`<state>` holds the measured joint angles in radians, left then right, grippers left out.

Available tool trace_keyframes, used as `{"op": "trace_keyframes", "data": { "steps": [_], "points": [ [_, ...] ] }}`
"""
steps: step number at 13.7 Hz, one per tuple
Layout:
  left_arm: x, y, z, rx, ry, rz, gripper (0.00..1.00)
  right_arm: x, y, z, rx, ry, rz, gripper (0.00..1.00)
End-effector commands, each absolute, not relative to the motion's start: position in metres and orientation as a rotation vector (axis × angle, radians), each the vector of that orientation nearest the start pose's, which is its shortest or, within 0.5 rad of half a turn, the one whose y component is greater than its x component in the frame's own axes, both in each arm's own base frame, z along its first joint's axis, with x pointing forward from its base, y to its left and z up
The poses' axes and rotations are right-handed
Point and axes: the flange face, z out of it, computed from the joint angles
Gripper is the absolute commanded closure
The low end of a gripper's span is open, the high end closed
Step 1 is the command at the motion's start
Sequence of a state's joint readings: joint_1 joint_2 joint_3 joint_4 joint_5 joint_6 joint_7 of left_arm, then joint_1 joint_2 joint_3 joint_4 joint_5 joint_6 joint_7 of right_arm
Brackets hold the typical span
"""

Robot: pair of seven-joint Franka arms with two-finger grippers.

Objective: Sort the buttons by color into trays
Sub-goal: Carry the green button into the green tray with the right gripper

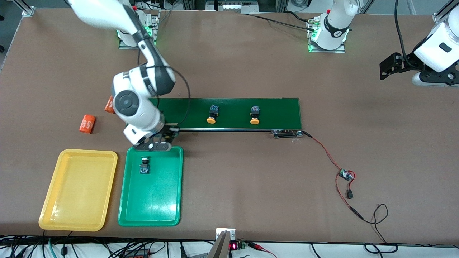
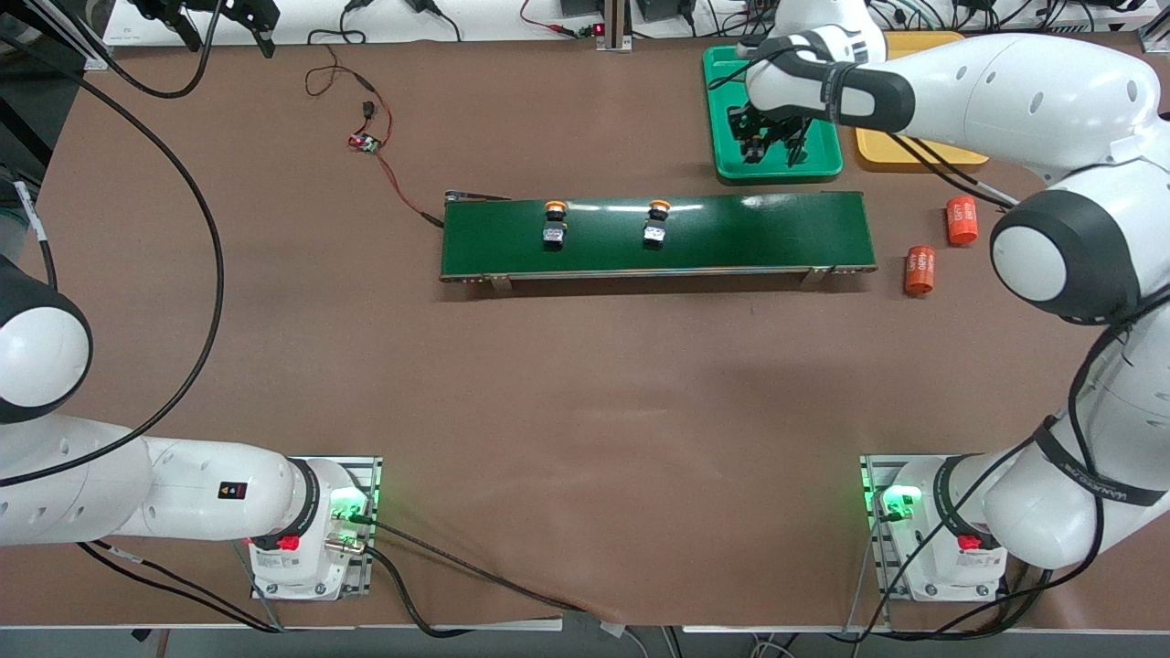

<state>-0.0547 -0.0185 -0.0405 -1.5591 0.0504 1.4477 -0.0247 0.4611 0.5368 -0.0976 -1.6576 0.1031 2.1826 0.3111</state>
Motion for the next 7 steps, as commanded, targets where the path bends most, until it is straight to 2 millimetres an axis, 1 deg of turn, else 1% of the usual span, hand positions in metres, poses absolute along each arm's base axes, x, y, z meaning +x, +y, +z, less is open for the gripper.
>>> {"op": "trace_keyframes", "data": {
  "steps": [1, 3, 5, 7],
  "points": [
    [0.534, -0.043, 0.636, -3.056, 0.127, 0.158, 0.0, 0.668, 0.252, 0.266, -3.106, -0.074, -0.033, 0.79],
    [0.534, -0.044, 0.637, -3.056, 0.129, 0.156, 0.0, 0.68, 0.256, 0.246, -3.094, -0.071, -0.12, 0.79],
    [0.534, -0.045, 0.637, -3.056, 0.134, 0.156, 0.0, 0.687, 0.262, 0.228, -3.087, -0.081, -0.17, 0.79],
    [0.534, -0.047, 0.636, -3.055, 0.136, 0.158, 0.0, 0.692, 0.259, 0.214, -3.088, -0.107, -0.195, 0.78]
  ]
}}
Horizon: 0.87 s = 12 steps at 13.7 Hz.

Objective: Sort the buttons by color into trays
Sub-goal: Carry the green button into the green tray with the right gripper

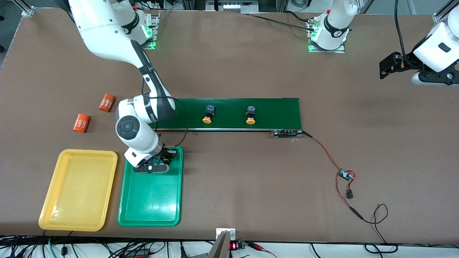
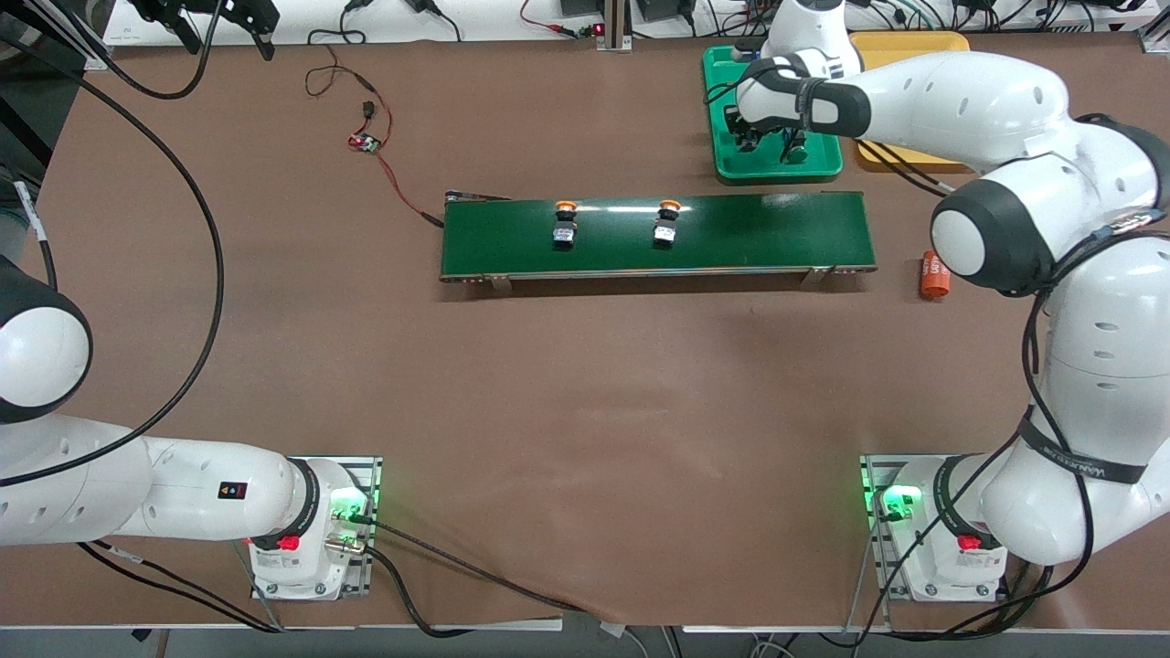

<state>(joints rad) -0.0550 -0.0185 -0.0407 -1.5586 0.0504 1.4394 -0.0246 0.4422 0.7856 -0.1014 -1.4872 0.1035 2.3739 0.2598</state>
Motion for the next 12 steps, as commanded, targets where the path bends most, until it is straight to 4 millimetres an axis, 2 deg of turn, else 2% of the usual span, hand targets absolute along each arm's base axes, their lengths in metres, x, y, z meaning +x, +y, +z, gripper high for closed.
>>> {"op": "trace_keyframes", "data": {
  "steps": [1, 2, 3, 5, 8, 10, 12],
  "points": [
    [0.532, -0.05, 0.637, -3.054, 0.142, 0.162, 0.0, 0.693, 0.259, 0.212, -3.084, -0.105, -0.209, 0.5],
    [0.531, -0.051, 0.636, -3.052, 0.146, 0.185, 0.0, 0.694, 0.258, 0.215, -3.081, -0.087, -0.212, 0.01],
    [0.53, -0.052, 0.636, -3.051, 0.148, 0.188, 0.0, 0.695, 0.257, 0.223, -3.078, -0.08, -0.215, 0.0],
    [0.53, -0.056, 0.636, -3.05, 0.157, 0.187, 0.0, 0.696, 0.251, 0.253, -3.075, -0.063, -0.195, 0.0],
    [0.53, -0.057, 0.636, -3.05, 0.16, 0.187, 0.0, 0.679, 0.252, 0.284, -3.079, -0.005, -0.035, 0.0],
    [0.529, -0.059, 0.636, -3.049, 0.169, 0.189, 0.0, 0.652, 0.268, 0.29, -3.065, 0.1, 0.091, 0.0],
    [0.53, -0.056, 0.636, -3.05, 0.164, 0.189, 0.0, 0.62, 0.285, 0.293, -3.07, 0.111, 0.144, 0.0]
  ]
}}
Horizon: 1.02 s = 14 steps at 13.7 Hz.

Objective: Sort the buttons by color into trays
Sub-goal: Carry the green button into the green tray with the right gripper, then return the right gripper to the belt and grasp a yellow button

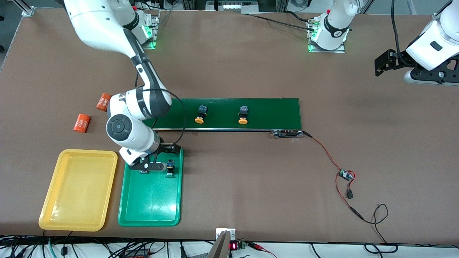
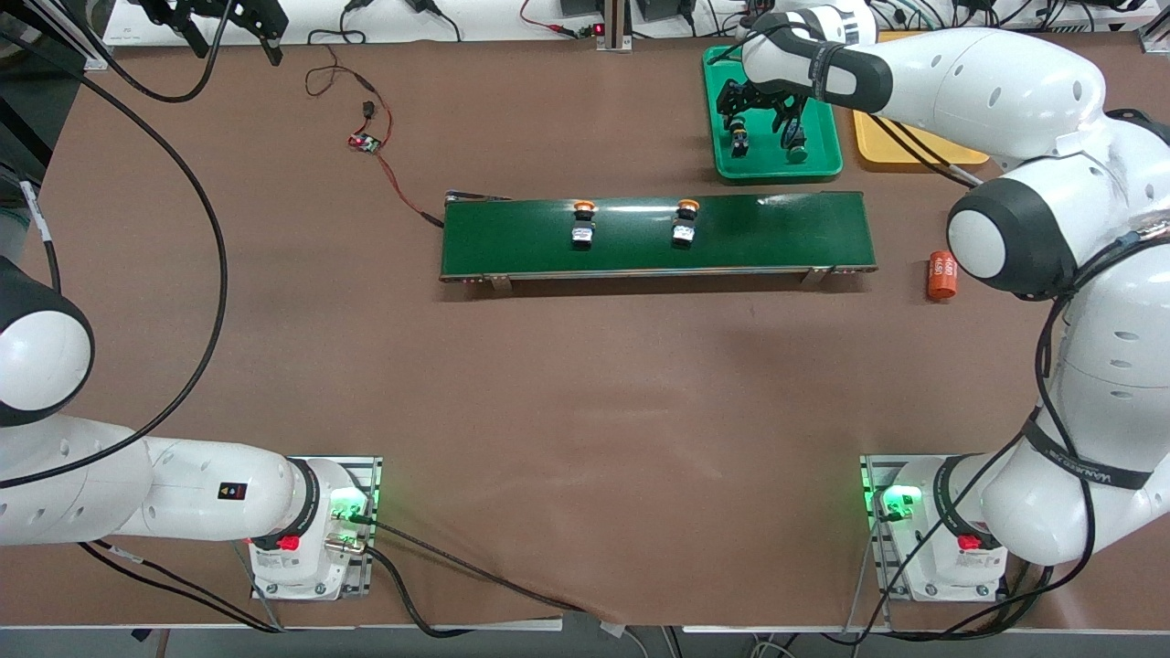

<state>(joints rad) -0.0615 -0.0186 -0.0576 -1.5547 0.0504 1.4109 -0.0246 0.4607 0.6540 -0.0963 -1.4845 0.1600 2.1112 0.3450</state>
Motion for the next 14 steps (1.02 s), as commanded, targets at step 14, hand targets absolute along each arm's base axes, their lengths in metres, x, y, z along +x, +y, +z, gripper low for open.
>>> {"op": "trace_keyframes", "data": {
  "steps": [14],
  "points": [
    [0.53, -0.05, 0.636, -3.089, 0.145, 0.199, 0.0, 0.485, 0.336, 0.243, -3.076, 0.301, 0.191, 0.0]
  ]
}}
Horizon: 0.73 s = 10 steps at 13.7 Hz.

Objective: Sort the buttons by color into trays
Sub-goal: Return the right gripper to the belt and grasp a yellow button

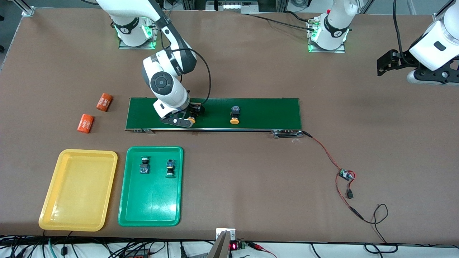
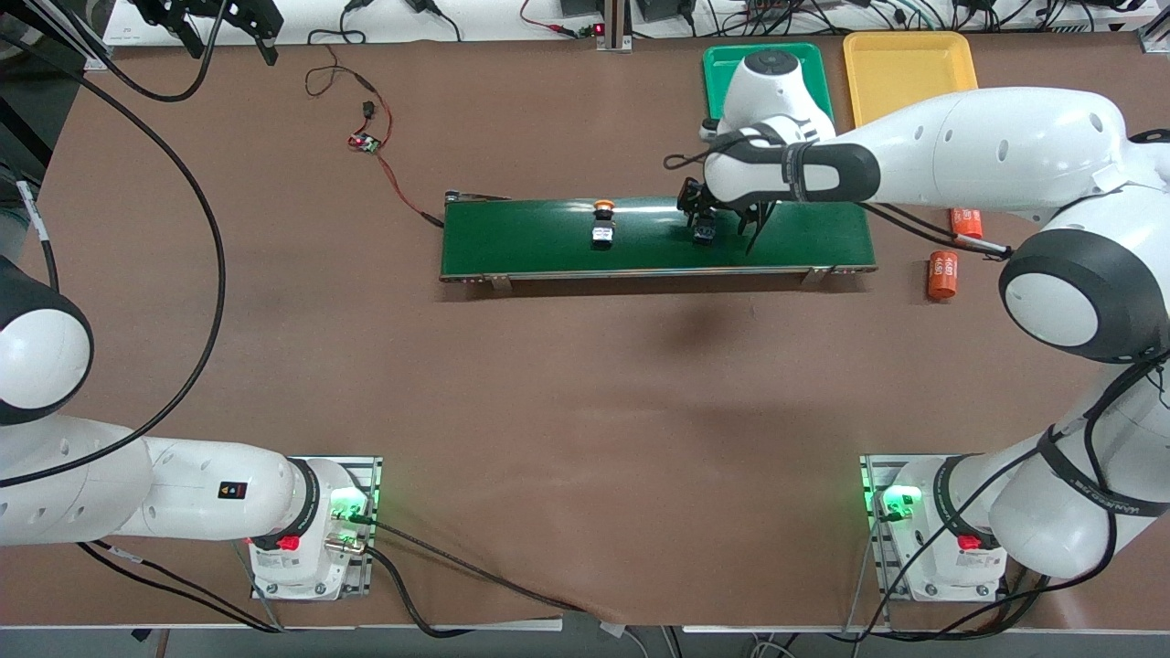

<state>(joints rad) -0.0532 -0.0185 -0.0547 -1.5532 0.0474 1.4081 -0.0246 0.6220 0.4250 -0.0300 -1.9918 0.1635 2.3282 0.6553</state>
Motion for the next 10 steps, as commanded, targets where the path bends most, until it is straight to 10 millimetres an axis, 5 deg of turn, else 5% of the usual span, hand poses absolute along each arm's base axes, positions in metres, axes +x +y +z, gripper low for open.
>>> {"op": "trace_keyframes", "data": {
  "steps": [1, 3, 4, 8, 10],
  "points": [
    [0.53, -0.051, 0.636, -3.089, 0.145, 0.199, 0.0, 0.484, 0.335, 0.243, -3.077, 0.301, 0.193, 0.0],
    [0.53, -0.051, 0.636, -3.089, 0.145, 0.199, 0.0, 0.485, 0.334, 0.244, -3.077, 0.308, 0.203, 0.6],
    [0.53, -0.051, 0.636, -3.089, 0.147, 0.199, 0.0, 0.487, 0.334, 0.247, -3.073, 0.326, 0.198, 0.73],
    [0.53, -0.051, 0.636, -3.091, 0.145, 0.199, 0.0, 0.502, 0.334, 0.269, -3.046, 0.33, 0.134, 0.96],
    [0.53, -0.051, 0.636, -3.089, 0.145, 0.199, 0.0, 0.537, 0.31, 0.303, -3.039, 0.352, 0.074, 1.0]
  ]
}}
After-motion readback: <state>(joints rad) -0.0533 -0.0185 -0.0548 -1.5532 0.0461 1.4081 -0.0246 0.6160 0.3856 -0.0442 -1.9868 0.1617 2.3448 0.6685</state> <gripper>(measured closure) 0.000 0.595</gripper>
